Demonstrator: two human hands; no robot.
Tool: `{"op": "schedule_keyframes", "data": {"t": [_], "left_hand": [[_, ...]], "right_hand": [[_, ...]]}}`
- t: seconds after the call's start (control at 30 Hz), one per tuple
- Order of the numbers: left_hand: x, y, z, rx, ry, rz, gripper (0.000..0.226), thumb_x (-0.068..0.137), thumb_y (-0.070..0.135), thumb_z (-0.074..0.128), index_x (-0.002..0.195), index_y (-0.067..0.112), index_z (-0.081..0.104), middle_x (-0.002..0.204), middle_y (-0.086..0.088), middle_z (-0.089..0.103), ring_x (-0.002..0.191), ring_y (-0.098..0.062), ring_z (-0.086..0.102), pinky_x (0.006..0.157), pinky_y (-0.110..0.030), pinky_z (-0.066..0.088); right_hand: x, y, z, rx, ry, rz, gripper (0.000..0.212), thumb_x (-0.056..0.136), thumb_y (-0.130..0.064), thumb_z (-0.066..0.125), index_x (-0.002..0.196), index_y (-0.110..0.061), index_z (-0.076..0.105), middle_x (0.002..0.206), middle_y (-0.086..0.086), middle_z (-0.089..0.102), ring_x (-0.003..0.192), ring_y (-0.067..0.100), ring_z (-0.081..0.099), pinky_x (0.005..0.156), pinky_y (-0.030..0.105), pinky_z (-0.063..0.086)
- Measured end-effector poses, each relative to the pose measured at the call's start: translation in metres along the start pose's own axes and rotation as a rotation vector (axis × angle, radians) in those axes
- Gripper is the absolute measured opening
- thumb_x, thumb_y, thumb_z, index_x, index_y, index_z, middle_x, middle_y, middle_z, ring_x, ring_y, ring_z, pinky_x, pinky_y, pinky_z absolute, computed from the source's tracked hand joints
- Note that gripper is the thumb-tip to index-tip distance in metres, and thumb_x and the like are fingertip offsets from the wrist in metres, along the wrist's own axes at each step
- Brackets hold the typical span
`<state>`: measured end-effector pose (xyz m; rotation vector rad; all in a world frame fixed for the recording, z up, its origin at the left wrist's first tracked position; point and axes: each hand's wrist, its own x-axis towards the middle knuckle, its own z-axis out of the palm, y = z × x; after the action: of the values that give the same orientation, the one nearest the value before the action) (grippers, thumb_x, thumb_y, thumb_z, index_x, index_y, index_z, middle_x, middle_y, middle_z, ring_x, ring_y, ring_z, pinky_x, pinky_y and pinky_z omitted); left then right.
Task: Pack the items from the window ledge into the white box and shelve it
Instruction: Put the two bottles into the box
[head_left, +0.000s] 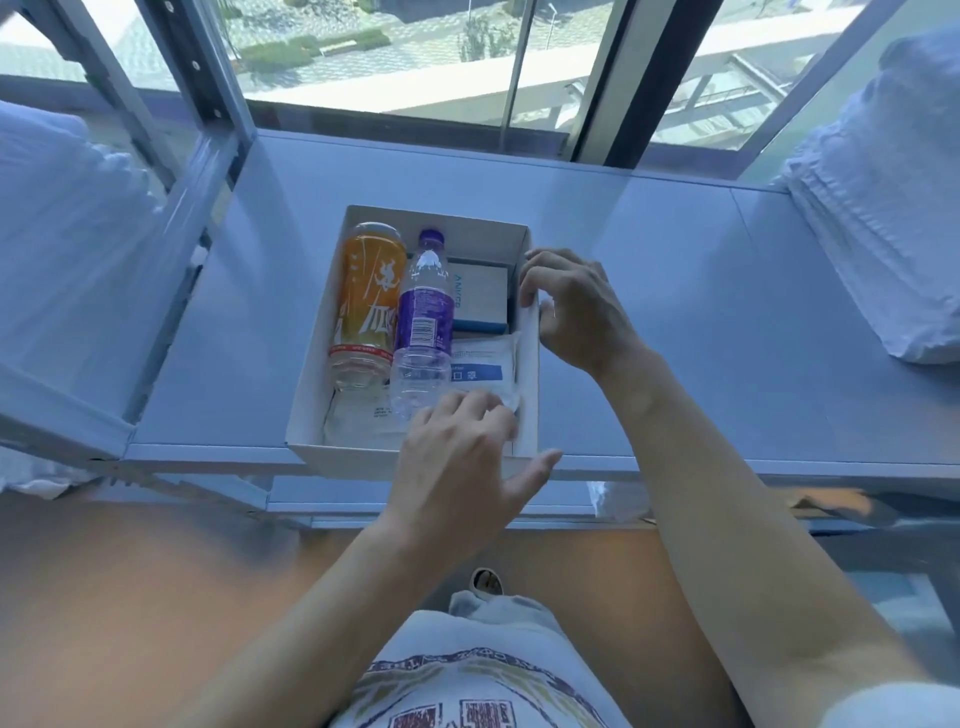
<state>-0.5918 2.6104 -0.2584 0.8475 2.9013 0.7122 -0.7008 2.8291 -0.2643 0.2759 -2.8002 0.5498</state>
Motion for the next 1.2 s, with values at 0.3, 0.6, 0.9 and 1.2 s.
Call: {"op": "schedule_keyframes", "data": {"t": [0.3,0.6,0.9,1.2], "left_hand": [[0.019,0.032,0.017,-0.025,0.023,0.046,0.032,0.086,0.053,0.065,0.088,0.022,0.065,0.104,0.007,0.064,0.095,-0.019,0.059,0.084,-0.037,0.047],[0.036,0.057,0.027,-0.056,0.026,0.033,0.025,0.083,0.037,0.075,0.099,0.02,0.064,0.106,0.006,0.067,0.095,-0.018,0.06,0.079,-0.032,0.049],[0.047,0.071,0.043,-0.048,0.075,0.03,0.041,0.089,0.027,0.073,0.129,0.025,0.064,0.121,0.007,0.067,0.104,-0.021,0.064,0.084,-0.037,0.051],[0.038,0.042,0.039,-0.067,0.116,0.105,0.04,0.09,0.027,0.074,0.128,0.037,0.067,0.116,0.017,0.068,0.099,-0.016,0.064,0.085,-0.03,0.039]], "right_hand": [[-0.035,0.036,-0.027,-0.007,0.031,0.128,0.032,0.07,0.014,0.06,0.078,-0.017,0.067,0.102,-0.009,0.07,0.122,0.019,0.058,0.091,0.048,0.048],[-0.069,0.079,-0.046,0.007,0.077,0.168,0.022,0.08,0.004,0.066,0.084,-0.017,0.071,0.103,-0.008,0.07,0.121,0.019,0.056,0.087,0.048,0.049],[-0.101,0.092,-0.042,-0.006,0.192,0.155,0.014,0.081,-0.005,0.067,0.091,-0.016,0.068,0.105,-0.004,0.067,0.118,0.023,0.055,0.087,0.046,0.049],[-0.116,0.06,-0.029,-0.057,0.268,0.255,0.009,0.082,-0.013,0.067,0.09,-0.018,0.065,0.103,-0.005,0.063,0.114,0.024,0.052,0.082,0.041,0.049]]}}
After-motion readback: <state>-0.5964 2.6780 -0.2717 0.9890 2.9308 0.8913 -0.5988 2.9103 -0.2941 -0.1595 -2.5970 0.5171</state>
